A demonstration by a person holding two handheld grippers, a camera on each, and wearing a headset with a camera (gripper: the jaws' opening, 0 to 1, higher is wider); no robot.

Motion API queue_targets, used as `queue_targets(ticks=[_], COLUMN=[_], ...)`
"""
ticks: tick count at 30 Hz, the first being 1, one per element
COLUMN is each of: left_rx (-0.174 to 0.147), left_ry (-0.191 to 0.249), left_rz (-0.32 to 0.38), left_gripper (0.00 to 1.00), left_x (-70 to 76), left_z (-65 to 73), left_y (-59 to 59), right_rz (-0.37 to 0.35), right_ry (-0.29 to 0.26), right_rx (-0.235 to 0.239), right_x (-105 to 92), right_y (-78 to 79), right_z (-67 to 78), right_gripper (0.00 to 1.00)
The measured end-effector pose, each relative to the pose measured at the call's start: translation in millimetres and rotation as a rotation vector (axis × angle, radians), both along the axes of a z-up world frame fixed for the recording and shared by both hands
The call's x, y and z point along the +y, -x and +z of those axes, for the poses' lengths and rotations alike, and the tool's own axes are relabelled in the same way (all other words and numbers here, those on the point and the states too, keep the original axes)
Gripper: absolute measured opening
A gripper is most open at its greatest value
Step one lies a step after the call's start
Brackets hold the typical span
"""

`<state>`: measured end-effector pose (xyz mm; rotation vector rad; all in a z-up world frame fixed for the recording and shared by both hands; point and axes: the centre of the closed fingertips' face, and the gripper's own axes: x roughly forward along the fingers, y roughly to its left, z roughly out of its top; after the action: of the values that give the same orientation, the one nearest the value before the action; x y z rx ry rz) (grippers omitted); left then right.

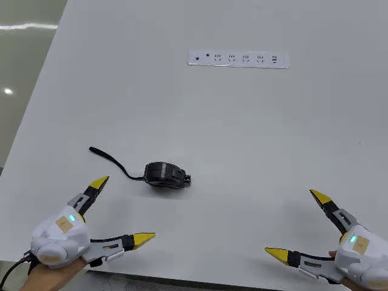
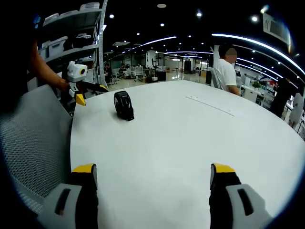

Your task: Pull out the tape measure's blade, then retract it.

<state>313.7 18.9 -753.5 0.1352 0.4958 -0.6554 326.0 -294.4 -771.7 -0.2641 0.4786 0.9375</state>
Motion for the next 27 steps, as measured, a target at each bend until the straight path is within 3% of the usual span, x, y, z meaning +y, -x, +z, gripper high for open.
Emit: queue_targets(ticks=[27], left_rx=[0.005], left_ry=[-0.014], left_rz=[-0.011], left_gripper=[1.00], left_x=[2.1], left_z=[-2.6], left_y=[1.7], right_rz=[0.009], right_ry=[0.002], right_rx=[-0.001], right_x=[2.1], right_y=[0.1], right_z=[0.7], right_gripper=[1.00])
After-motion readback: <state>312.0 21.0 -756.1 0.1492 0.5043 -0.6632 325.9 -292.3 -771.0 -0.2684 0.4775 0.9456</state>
